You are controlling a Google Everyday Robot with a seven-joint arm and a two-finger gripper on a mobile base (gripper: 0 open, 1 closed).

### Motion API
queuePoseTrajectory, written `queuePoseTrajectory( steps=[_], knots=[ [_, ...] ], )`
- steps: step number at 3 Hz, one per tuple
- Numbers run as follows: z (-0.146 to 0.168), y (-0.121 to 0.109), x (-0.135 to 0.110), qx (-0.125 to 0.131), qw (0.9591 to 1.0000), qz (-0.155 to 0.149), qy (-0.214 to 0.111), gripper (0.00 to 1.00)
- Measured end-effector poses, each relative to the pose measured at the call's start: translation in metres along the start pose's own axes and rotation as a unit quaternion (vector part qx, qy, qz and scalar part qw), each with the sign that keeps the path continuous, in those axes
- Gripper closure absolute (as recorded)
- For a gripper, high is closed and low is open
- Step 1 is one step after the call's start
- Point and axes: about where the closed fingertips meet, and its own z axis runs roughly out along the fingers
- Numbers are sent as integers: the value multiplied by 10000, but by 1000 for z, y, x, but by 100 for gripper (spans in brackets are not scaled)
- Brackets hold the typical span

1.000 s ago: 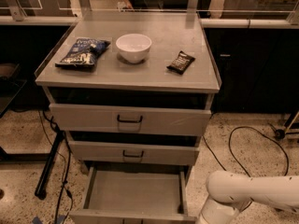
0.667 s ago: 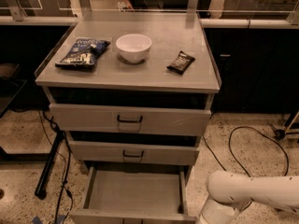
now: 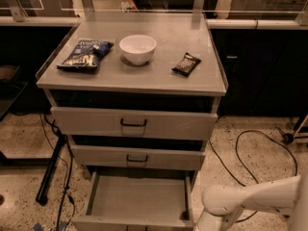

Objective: Close bottom drawer

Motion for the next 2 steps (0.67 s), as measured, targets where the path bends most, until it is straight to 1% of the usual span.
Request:
queuePoseTrajectory(
  steps=[1,2],
  knots=[
    [33,-34,-13,36,9995,315,-95,100],
    [40,-33,-12,43,9995,318,-45,100]
  ],
)
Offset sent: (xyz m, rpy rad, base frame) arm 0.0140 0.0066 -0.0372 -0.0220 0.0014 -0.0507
